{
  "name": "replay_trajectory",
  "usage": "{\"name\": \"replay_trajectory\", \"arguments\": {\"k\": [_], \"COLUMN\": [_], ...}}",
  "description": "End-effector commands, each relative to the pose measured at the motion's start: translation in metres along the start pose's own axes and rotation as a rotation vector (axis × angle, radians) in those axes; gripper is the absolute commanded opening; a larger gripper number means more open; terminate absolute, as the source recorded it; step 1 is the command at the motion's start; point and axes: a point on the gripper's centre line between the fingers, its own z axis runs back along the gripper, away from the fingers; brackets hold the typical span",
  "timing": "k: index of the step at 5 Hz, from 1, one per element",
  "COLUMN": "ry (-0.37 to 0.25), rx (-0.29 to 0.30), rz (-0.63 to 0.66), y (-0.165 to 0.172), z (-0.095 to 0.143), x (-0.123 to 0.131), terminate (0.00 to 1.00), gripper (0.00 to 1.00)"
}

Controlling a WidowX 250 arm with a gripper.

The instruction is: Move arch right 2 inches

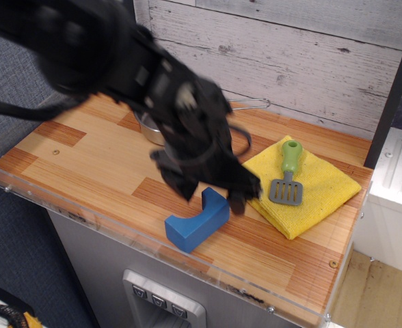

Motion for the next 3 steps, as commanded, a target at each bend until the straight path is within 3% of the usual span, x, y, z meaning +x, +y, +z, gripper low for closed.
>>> {"name": "replay_trajectory", "arguments": {"k": [1,2,3], "ry": [-0.254,-0.357,-0.436], "rx": [-0.092,-0.108,-0.147], "rz": [-0.012,-0.010,-0.039], "y": [0.025,0.032,0.038], "z": [0.089,0.122,0.139], "x": [0.032,0.046,0.052], "terminate": [0.00,0.00,0.00], "gripper": [1.00,1.00,1.00]}}
